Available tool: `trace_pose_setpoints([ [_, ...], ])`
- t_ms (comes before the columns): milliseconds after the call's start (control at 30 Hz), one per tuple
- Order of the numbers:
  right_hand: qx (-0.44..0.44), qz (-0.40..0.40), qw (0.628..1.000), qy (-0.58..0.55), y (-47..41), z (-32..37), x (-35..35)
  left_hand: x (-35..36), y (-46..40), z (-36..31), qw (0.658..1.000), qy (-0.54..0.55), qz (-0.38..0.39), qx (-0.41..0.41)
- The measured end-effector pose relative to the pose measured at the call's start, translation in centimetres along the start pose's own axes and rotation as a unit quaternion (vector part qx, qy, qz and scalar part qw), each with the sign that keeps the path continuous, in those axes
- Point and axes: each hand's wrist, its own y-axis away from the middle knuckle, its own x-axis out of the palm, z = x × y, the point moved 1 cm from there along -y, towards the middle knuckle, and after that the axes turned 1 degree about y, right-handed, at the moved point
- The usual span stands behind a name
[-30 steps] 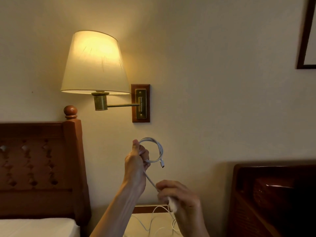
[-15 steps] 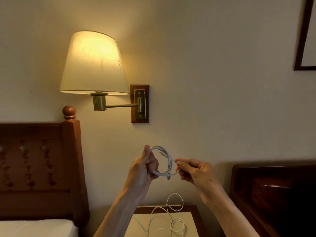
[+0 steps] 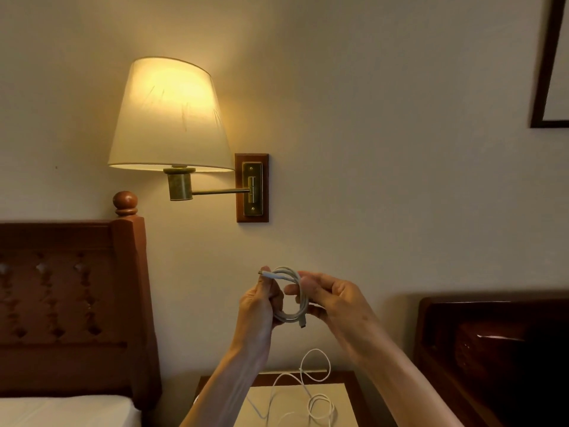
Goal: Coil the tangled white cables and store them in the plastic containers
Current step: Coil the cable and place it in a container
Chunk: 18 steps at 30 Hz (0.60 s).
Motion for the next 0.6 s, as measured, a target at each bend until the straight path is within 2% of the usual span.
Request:
trace_pose_setpoints([
  [133, 0.0, -0.037, 0.999, -0.035, -0.4, -0.4, -0.2, -0.2, 0.1, -0.5, 0.999, -0.034, 0.04, 0.006],
  [233, 0.016, -0.048, 0.998, -0.043, -0.7, -0.6, -0.7, -0.7, -0.1, -0.7, 0.992, -0.111, 0.059, 0.016],
  [300, 0.017, -0.053, 0.998, -0.039, -0.8, -0.6, -1.0, -1.3, -0.3, -0.7, 0.98, -0.173, 0.042, 0.093],
  [333, 0.016, -0.052, 0.998, -0.037, -0.9, -0.6, -1.1, -1.5, -0.2, -0.8, 0.963, -0.213, 0.032, 0.161],
  [433, 0.012, -0.043, 0.999, -0.021, -0.9, -0.7, -1.2, -1.9, -0.1, -1.4, 0.884, -0.304, 0.002, 0.354],
  [500, 0.011, -0.036, 0.999, -0.009, -0.9, -0.9, -1.2, -2.2, -0.1, -1.7, 0.852, -0.318, -0.015, 0.415],
  [600, 0.01, -0.017, 1.0, 0.008, -0.9, -1.1, -1.1, -2.3, -0.2, -2.1, 0.828, -0.348, -0.015, 0.44],
])
